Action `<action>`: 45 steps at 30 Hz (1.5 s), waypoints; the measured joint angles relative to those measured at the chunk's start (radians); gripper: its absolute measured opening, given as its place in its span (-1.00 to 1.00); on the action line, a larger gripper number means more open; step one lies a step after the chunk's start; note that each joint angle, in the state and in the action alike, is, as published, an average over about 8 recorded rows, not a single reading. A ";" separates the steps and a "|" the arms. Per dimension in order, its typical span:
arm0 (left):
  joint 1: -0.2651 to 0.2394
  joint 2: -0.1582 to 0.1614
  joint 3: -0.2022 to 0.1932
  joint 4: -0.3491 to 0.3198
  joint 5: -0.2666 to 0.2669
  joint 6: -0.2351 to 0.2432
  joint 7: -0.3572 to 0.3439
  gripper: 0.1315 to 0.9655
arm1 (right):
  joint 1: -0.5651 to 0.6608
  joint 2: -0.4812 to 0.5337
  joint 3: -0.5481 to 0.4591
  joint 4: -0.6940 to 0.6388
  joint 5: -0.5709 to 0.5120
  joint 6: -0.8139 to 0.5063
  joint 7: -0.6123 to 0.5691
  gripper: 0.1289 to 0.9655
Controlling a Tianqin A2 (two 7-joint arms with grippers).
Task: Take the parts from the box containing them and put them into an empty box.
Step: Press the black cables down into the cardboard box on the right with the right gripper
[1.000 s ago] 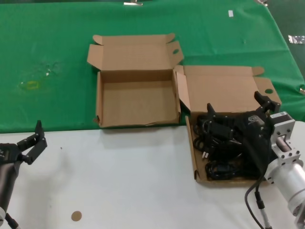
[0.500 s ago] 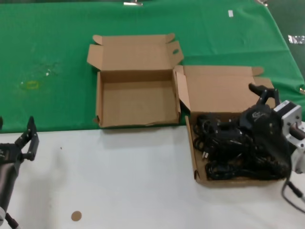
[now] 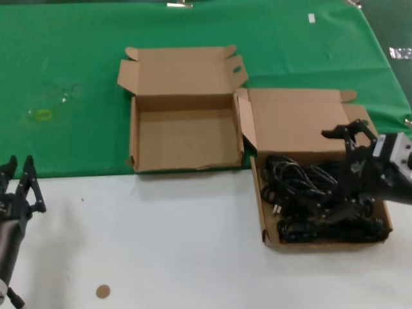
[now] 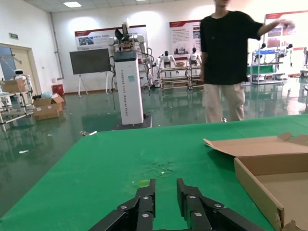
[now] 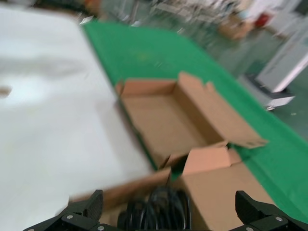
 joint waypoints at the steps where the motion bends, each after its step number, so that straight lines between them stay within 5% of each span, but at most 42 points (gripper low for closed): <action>1: 0.000 0.000 0.000 0.000 0.000 0.000 0.000 -0.62 | 0.020 0.001 0.001 -0.009 -0.020 -0.042 -0.001 1.00; 8: 0.000 0.000 0.000 0.000 0.000 0.000 0.000 -0.86 | 0.164 -0.036 -0.012 -0.113 -0.166 -0.314 -0.056 1.00; 17: 0.000 0.000 0.000 0.000 0.000 0.000 0.000 -0.92 | 0.297 -0.154 -0.040 -0.270 -0.328 -0.519 -0.131 1.00; 28: 0.000 0.000 0.000 0.000 0.000 0.000 0.000 -0.95 | 0.363 -0.280 -0.027 -0.422 -0.435 -0.550 -0.190 0.97; 39: 0.000 0.000 0.000 0.000 0.000 0.000 0.000 -0.95 | 0.358 -0.312 0.002 -0.436 -0.481 -0.558 -0.191 0.82; 45: 0.000 0.000 0.000 0.000 0.000 0.000 0.000 -0.95 | 0.335 -0.308 0.018 -0.416 -0.496 -0.560 -0.187 0.57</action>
